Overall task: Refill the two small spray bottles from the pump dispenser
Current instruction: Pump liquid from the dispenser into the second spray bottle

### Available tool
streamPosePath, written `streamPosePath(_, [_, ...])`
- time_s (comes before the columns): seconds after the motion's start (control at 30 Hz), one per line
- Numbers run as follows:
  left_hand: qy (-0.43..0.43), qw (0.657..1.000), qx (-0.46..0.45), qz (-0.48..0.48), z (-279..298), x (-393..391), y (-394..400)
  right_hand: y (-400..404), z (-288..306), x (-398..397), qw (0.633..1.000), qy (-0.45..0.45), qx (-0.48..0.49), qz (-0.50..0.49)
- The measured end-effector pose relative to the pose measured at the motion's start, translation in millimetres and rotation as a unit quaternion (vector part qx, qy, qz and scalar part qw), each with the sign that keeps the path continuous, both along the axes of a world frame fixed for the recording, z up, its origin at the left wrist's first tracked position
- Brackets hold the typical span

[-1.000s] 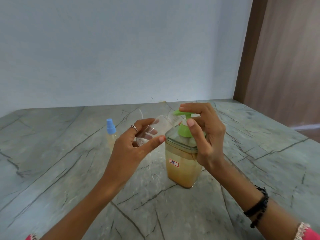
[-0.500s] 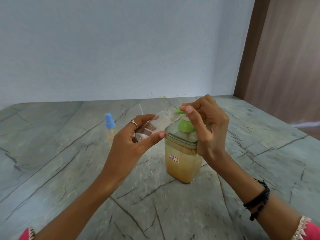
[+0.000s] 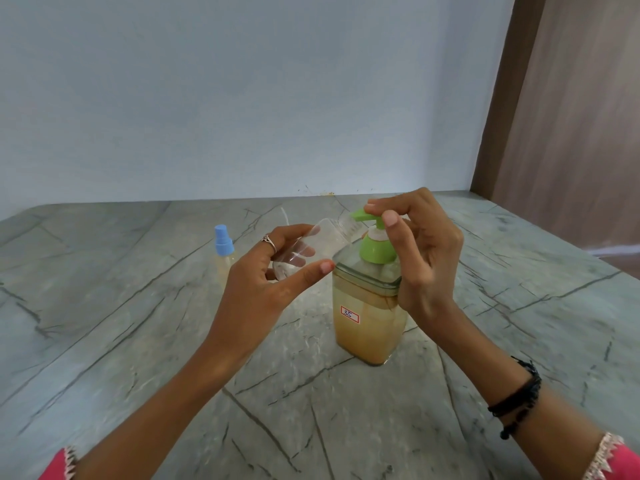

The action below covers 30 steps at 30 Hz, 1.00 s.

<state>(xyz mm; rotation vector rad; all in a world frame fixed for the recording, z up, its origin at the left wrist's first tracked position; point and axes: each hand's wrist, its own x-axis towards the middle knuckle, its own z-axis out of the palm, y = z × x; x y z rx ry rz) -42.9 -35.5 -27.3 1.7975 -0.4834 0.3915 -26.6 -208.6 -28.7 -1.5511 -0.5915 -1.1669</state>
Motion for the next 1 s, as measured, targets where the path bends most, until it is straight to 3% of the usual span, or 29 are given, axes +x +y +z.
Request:
streamPosePath(0.17, [-0.001, 1.0, 0.011, 0.005, -2.7, 1.5, -0.4, 0.1, 1.8, 2.3, 0.999, 0.03, -0.008, -0.031])
streamPosePath(0.47, [-0.002, 1.0, -0.003, -0.003, 0.0, -0.3, -0.7, -1.3, -1.9, 0.4, 0.999, -0.023, -0.026, 0.018])
streamPosePath(0.83, [-0.008, 1.0, 0.007, 0.007, -3.0, 0.3, -1.1, 0.9, 3.7, 1.9, 0.999, 0.034, 0.012, -0.023])
streamPosePath(1.0, [-0.009, 1.0, 0.003, 0.005, -2.5, -1.0, -0.7, -1.3, -0.2, 1.6, 1.0, -0.007, 0.005, 0.004])
